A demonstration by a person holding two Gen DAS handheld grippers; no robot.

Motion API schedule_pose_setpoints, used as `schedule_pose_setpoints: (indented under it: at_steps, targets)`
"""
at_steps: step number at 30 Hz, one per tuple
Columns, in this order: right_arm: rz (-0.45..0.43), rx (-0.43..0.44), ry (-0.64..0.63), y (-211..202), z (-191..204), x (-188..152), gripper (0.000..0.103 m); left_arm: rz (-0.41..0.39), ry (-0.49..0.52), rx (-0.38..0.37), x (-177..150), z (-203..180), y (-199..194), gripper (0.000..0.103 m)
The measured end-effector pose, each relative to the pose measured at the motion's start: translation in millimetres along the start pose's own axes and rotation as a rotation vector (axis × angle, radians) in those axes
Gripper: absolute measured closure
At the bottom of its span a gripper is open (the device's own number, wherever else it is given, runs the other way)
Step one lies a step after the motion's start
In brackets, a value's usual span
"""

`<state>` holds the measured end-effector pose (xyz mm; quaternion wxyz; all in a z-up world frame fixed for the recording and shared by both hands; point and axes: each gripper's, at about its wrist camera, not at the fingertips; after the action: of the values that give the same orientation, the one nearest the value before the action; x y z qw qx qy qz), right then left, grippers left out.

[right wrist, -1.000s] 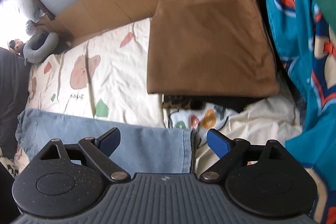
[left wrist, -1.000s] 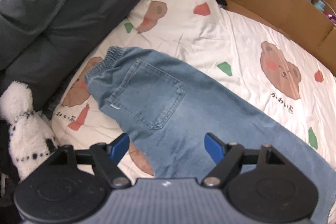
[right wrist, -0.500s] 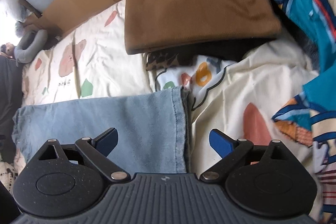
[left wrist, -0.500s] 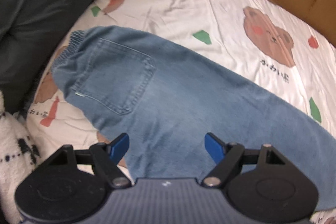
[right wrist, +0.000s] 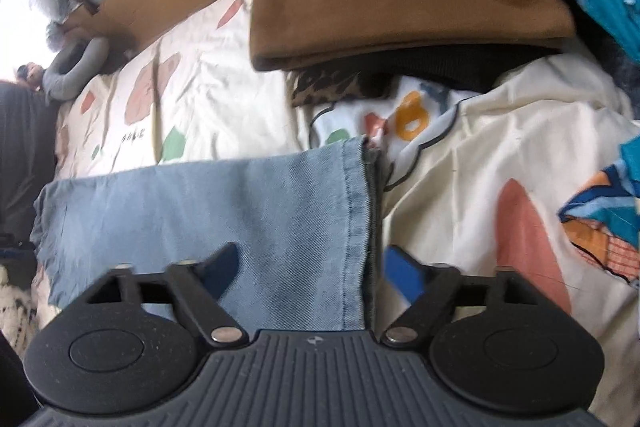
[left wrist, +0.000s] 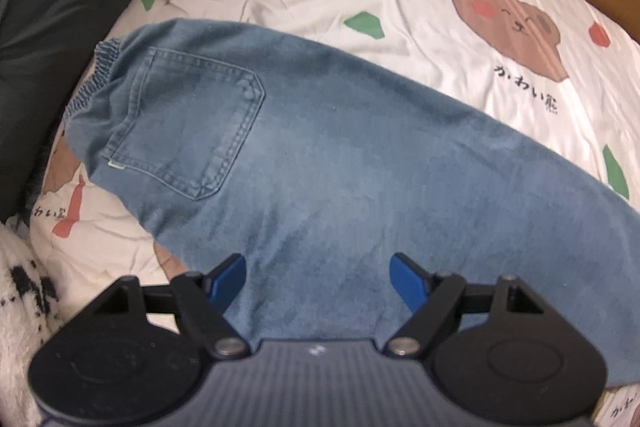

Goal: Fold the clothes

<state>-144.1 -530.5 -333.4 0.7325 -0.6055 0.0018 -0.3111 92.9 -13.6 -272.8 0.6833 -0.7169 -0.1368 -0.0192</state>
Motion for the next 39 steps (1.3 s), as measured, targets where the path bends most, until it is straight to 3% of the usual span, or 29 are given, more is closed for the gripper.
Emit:
schedule_pose_setpoints:
  at_steps: [6,8,16,31,34,35,39]
  targets:
    - [-0.026,0.012,0.001,7.9,0.5,14.6,0.037,-0.005,0.027,-0.018,-1.5,-7.1,2.5,0.022]
    - [-0.025,0.007,-0.006,14.6,1.5,21.2,0.045,-0.002,0.032,-0.020,-1.7,-9.0,4.7,0.022]
    - [0.021,-0.033,0.027,47.1,-11.0,29.7,0.045,0.015,0.051,-0.010,-4.4,-10.6,13.6,0.022]
    - [0.109,0.082,0.102,52.9,-18.4,-13.0,0.049,0.050,0.083,0.008,-6.8,-9.9,22.2,0.022]
    - [0.106,0.095,0.123,44.7,-19.3,-14.2,0.073,0.047,0.101,0.007,-4.5,-12.0,20.9,0.022]
    - [0.101,0.113,0.133,40.8,-19.6,-14.0,0.077,0.048,0.113,0.009,-3.8,-13.0,20.7,0.022]
    - [0.084,0.164,0.139,26.4,-15.0,-14.0,0.077,0.055,0.155,0.023,0.6,-16.1,20.5,0.022]
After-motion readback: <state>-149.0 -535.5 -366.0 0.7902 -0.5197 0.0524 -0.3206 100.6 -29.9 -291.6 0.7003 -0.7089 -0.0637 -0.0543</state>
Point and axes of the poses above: each gripper's, at about its wrist camera, not at the fingertips, and y roughly the way its jaws point, z to its left, x to its top, and after that the axes turned 12 degrees about -x, right-handed
